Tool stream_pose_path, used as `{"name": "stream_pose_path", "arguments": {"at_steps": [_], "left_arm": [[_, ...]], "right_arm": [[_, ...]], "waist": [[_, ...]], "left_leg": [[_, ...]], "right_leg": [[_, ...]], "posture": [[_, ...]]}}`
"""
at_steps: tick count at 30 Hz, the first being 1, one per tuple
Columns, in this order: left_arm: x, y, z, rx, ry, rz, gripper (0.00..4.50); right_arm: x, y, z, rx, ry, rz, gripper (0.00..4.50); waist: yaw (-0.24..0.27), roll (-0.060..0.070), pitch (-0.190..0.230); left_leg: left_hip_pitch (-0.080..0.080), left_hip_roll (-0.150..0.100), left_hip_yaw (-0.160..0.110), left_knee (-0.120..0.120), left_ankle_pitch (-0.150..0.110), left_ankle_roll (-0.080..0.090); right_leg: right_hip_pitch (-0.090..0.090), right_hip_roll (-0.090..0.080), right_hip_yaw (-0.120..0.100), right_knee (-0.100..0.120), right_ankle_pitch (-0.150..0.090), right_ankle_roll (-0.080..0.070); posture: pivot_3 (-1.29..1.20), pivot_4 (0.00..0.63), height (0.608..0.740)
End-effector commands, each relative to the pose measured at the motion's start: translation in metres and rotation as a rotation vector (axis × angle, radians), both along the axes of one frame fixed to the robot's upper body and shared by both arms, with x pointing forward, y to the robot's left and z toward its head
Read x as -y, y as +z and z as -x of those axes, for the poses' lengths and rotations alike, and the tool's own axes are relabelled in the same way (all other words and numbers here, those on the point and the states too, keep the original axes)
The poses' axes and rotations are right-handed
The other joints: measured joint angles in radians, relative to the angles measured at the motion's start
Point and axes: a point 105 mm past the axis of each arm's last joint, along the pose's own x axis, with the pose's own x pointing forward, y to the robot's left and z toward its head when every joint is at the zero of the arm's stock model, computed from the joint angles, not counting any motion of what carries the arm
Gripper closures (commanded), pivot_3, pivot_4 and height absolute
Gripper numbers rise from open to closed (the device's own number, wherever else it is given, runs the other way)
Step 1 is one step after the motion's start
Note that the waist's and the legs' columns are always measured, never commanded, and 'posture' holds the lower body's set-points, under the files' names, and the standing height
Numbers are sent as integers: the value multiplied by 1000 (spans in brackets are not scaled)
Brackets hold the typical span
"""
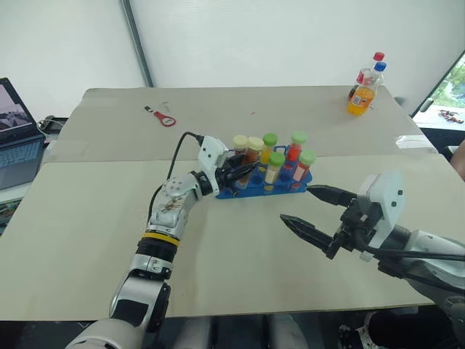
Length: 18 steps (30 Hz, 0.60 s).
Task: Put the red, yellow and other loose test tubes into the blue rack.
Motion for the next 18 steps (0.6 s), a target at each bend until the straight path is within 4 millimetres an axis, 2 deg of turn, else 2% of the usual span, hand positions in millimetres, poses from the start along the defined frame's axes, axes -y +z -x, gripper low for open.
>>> {"name": "stream_pose_path", "arguments": {"at_steps": [1,18], "left_arm": [[3,15,-4,69,26,24,3641],[9,0,-1,52,82,23,3641]], "right_arm": [[0,10,4,55,-3,1,0],[-1,8,3,49,-25,-1,0]], "waist": [[0,0,0],[0,0,0]], "left_leg": [[0,0,0,0,0,0],[0,0,0,0,0,0]], "right_leg": [[0,0,0,0,0,0],[0,0,0,0,0,0]], "posture": [[0,150,740],[0,150,740]]}}
